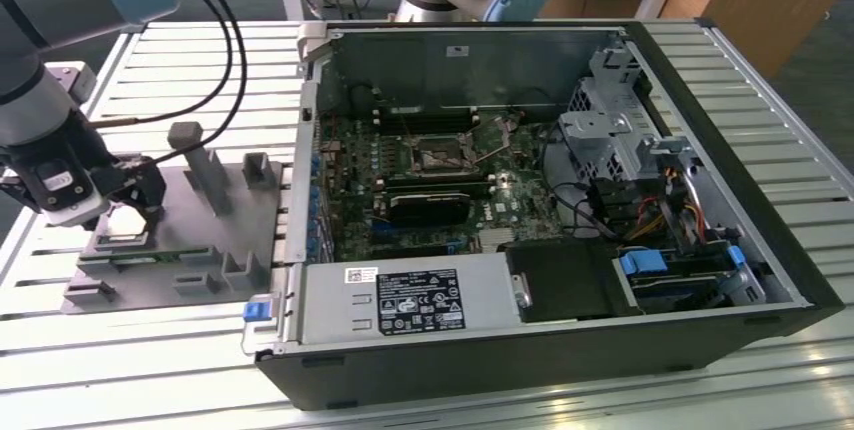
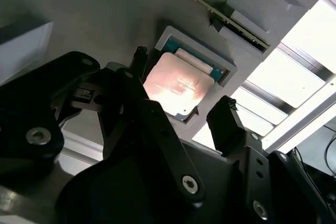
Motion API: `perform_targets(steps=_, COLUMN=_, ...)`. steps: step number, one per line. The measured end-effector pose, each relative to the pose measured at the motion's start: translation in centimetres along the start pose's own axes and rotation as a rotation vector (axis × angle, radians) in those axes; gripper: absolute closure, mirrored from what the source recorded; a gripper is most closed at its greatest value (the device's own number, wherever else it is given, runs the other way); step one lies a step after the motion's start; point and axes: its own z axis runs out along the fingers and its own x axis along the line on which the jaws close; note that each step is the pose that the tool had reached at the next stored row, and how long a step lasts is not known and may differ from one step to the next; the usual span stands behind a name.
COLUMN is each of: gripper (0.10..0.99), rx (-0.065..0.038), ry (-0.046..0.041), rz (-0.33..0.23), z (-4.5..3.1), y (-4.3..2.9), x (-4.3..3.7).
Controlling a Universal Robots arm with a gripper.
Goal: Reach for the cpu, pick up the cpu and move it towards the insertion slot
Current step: 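Pick up the cpu and move it towards the insertion slot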
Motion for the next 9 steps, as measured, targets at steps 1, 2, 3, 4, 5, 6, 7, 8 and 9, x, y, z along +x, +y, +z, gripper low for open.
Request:
perform_targets(steps=1, gripper=0.349, rx=0.0, ry=0.0001, rz=0.0, z=0.03, y=0.0, x=0.0)
perform_targets(steps=2, gripper=0.365, rx=0.0, ry=0.0001, rz=0.0, z=0.05, y=0.0, x=0.0)
perform_targets(steps=3, gripper=0.365, rx=0.0, ry=0.0001, rz=0.0, z=0.07, y=0.0, x=0.0)
perform_targets(steps=4, gripper=0.431, rx=0.0, ry=0.0001, rz=0.0, z=0.09, y=0.0, x=0.0)
perform_targets(steps=5, gripper=0.431, rx=0.0, ry=0.0001, rz=0.0, z=0.1, y=0.0, x=0.0)
perform_targets(steps=6, gripper=0.431, rx=0.0, ry=0.0, rz=0.0, z=0.1, y=-0.01, x=0.0)
perform_targets(steps=7, gripper=0.431, rx=0.0, ry=0.0, rz=0.0, z=0.1, y=0.0, x=0.0)
perform_targets(steps=8, gripper=0.431, rx=0.0, ry=0.0001, rz=0.0, z=0.1, y=0.0, x=0.0)
perform_targets(steps=9, gripper=0.431, rx=0.0, ry=0.0, rz=0.0, z=0.11, y=0.0, x=0.0)
